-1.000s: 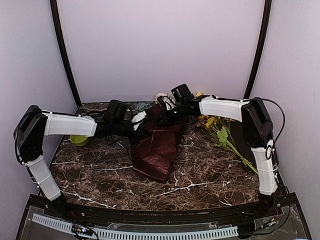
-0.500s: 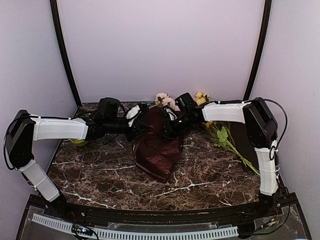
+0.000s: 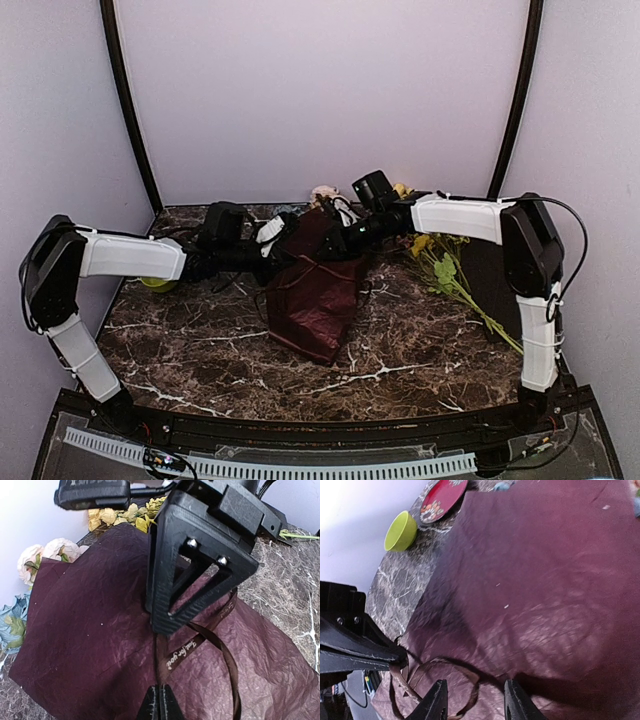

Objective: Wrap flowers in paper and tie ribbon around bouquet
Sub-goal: Cross the ribbon over the folded bouquet.

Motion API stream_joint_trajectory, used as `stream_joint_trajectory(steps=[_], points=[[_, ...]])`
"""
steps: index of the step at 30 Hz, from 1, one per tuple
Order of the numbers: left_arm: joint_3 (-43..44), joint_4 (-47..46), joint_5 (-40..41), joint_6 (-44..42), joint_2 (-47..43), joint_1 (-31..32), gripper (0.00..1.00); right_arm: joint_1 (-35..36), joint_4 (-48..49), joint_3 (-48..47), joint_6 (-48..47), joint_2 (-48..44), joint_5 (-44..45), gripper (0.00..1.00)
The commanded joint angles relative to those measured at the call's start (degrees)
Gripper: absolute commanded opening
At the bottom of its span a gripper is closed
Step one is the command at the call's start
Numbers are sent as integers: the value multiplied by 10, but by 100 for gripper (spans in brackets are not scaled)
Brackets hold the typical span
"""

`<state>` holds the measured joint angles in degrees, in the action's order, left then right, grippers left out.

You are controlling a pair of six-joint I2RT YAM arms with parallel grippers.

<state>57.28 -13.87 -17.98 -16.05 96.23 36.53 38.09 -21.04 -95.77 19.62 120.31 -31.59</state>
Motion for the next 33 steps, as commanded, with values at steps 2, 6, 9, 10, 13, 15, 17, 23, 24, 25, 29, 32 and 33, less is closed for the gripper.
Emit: stream_joint_trajectory(steps=[2, 6, 9, 10, 13, 15, 17, 23, 24, 25, 29, 32, 33], points=[[26, -18, 24, 9, 11, -1, 0, -7, -2, -19, 19, -27, 65, 39], [30, -19, 36, 6, 18, -1, 0, -7, 19, 29, 26, -64, 93, 39], [33, -20, 39, 5, 21, -1, 0, -7, 12, 44, 17, -78, 107, 41], [34, -20, 42, 3, 23, -1, 0, -6, 9, 47, 17, -80, 113, 42], [37, -15, 49, 3, 29, -1, 0, 1, 10, 60, 29, -102, 142, 40], [35, -16, 48, 2, 29, -1, 0, 19, 25, 80, 33, -130, 200, 37], [31, -20, 50, 3, 29, -1, 0, 47, 49, 106, 35, -155, 252, 35], [20, -22, 52, 8, 30, -3, 0, 137, 102, 160, 42, -178, 310, 25], [19, -23, 54, 9, 30, -3, 0, 146, 111, 165, 40, -174, 294, 25], [17, -24, 55, 11, 30, -4, 0, 156, 113, 165, 39, -167, 284, 24], [13, -29, 51, 15, 30, -4, 0, 195, 117, 149, 37, -126, 272, 23], [10, -30, 53, 18, 30, -4, 0, 229, 89, 107, 15, -93, 311, 29], [9, -30, 52, 19, 30, -4, 0, 240, 70, 93, 7, -85, 332, 29]])
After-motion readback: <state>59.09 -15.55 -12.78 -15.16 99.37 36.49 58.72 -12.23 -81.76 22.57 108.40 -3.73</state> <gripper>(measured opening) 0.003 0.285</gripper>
